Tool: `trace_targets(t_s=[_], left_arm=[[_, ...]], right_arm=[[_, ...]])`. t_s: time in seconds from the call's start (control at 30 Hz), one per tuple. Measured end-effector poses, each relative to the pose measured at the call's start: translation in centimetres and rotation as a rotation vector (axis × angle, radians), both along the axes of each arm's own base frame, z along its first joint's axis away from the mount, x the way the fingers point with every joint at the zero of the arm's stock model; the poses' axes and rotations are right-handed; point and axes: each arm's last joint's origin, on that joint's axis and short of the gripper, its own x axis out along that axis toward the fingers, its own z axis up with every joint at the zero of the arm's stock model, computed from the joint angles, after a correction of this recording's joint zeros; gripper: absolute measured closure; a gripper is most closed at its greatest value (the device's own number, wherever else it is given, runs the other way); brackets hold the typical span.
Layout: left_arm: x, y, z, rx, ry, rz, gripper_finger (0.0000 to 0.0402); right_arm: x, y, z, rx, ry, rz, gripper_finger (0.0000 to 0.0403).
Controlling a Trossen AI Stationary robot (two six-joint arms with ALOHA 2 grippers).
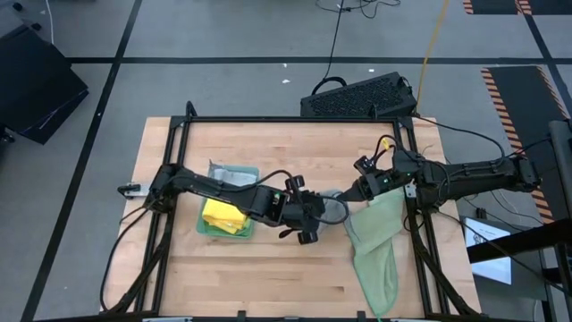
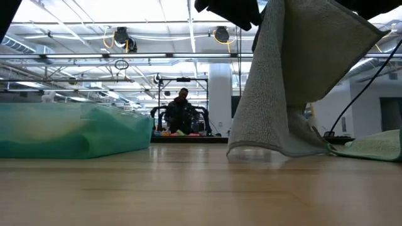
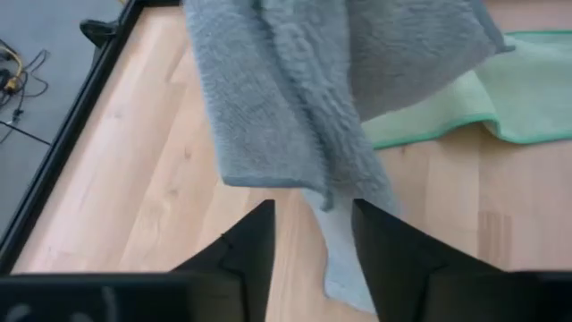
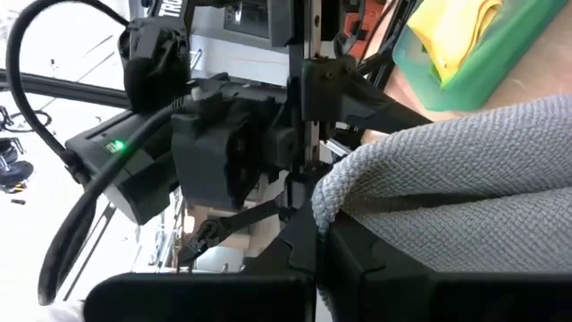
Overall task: Fold microfiber towels
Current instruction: Fold the gray microfiber cloth
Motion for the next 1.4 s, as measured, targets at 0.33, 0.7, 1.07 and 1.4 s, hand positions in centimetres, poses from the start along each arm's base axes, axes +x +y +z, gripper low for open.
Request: trace_targets(t_s=[0.33,0.7,1.07,1.4], left_arm=[[0.3,-0.1,0.5,0.006,-0.034,-0.053,0.0269],[0.7,1.1,0.7,-0.022,-0.059,-0.034,0.0341],[0.7,1.9,0.6,0.007,-0.037,-0.011,0.0279],[0.7,2.2,0.5,0.030,-0.013,-0.042,0.0260]], right_arm=[[0.0,0.0,0.0,-0.017,-0.006,0.002,0.0403],[0.0,0.0,-0.3,-0.010,-0.020,0.005,0.0402],[-0.1,0.1,-0.3,-0.007,-0.029,0.040,0.0402],[-0.1,0.2,-0.3,-0.005,-0.028,0.059,0.0402]])
